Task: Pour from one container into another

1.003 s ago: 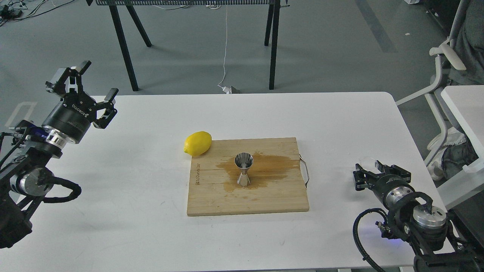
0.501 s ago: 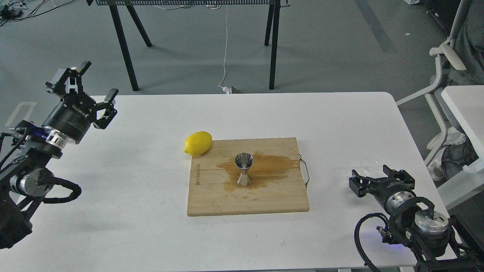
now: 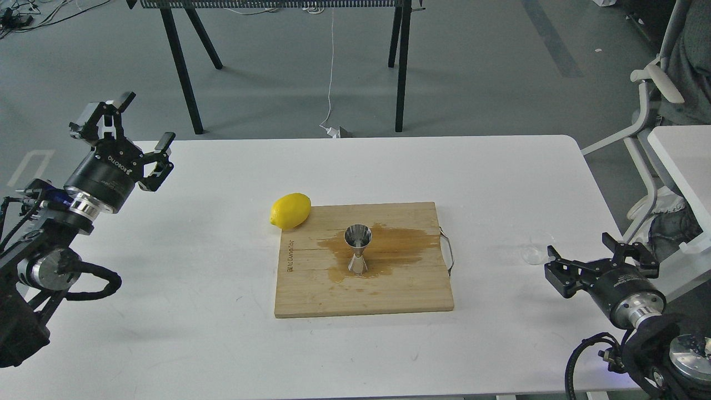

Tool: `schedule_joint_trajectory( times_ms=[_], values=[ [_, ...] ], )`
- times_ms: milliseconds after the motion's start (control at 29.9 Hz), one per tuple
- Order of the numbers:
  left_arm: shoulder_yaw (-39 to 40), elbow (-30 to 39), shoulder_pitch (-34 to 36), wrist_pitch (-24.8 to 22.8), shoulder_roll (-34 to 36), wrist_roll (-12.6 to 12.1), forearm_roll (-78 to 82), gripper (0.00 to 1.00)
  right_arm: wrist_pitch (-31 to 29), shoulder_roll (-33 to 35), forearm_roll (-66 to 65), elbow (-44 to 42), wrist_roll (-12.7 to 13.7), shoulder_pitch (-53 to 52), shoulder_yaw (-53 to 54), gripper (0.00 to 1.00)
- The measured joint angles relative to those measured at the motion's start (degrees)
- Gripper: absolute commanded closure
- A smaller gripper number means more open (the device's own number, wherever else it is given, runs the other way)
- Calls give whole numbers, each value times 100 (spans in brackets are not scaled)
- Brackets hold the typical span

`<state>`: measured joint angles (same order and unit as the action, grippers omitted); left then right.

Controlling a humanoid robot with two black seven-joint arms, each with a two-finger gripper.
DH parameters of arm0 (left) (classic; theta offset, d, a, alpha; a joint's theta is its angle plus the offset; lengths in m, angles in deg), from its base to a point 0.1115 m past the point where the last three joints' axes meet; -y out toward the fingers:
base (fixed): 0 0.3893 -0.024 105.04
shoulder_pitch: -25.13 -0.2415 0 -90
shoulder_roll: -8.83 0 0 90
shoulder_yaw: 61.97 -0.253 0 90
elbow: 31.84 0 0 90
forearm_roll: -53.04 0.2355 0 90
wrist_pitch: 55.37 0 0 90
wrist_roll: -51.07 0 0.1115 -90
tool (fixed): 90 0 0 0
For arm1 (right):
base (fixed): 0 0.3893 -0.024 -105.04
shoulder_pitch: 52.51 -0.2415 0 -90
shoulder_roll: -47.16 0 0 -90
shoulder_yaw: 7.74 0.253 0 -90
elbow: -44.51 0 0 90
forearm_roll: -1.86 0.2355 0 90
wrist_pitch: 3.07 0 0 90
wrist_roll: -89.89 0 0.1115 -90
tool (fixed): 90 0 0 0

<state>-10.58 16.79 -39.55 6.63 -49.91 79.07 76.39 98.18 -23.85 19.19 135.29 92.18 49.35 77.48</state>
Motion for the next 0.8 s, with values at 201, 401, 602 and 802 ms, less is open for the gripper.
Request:
schedule_joint_trajectory(
  times_ms=[201,401,602,802],
  values=[
    [11,-2,-190,0,-5,0,-3,4,-1001,358,-70,45,300,-383,38,1],
    [13,9,-207,0,-6,0,-3,4,-1808,568,-95,-1078,1048,-1750,-231,1],
    [14,17,-205,0,-5,0,-13,4,-3342,594,-98,-2949,1346,-3142,-975,1],
    [83,22,-203,0,-40,0,-36,4,-3909,525,-102,-3585,1273,-3577,-1337,1]
  ],
)
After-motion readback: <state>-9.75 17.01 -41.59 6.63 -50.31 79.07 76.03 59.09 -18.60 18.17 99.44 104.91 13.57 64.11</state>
